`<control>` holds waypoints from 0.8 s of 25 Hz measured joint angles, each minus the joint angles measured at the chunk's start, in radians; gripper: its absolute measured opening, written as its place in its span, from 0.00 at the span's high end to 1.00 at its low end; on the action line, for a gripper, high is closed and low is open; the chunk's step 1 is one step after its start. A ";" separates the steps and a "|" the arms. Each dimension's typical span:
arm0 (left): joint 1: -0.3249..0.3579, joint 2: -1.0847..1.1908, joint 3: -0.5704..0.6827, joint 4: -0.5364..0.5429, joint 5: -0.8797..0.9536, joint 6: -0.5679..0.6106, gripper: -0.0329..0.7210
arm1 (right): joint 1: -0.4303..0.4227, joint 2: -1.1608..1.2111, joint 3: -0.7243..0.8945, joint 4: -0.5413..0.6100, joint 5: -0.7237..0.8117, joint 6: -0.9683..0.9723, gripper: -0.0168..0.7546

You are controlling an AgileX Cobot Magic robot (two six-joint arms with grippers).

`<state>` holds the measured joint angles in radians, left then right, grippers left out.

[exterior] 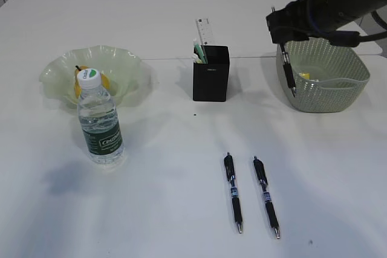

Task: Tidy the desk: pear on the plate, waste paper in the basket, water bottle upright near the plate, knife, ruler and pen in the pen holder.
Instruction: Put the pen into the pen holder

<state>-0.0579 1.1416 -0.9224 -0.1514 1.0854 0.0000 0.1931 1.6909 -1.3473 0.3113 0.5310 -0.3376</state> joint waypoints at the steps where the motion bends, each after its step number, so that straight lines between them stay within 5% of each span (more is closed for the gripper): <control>1: 0.000 0.000 0.000 0.000 0.002 0.000 0.34 | 0.000 0.003 0.002 0.038 -0.035 -0.029 0.84; 12: 0.000 0.000 0.000 0.000 -0.027 0.000 0.34 | 0.042 0.147 -0.036 0.478 -0.286 -0.523 0.84; 20: 0.000 0.000 0.000 0.000 -0.055 0.000 0.34 | 0.064 0.333 -0.282 0.590 -0.295 -0.611 0.84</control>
<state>-0.0579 1.1416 -0.9224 -0.1514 1.0305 0.0000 0.2569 2.0240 -1.6292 0.9017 0.2358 -0.9485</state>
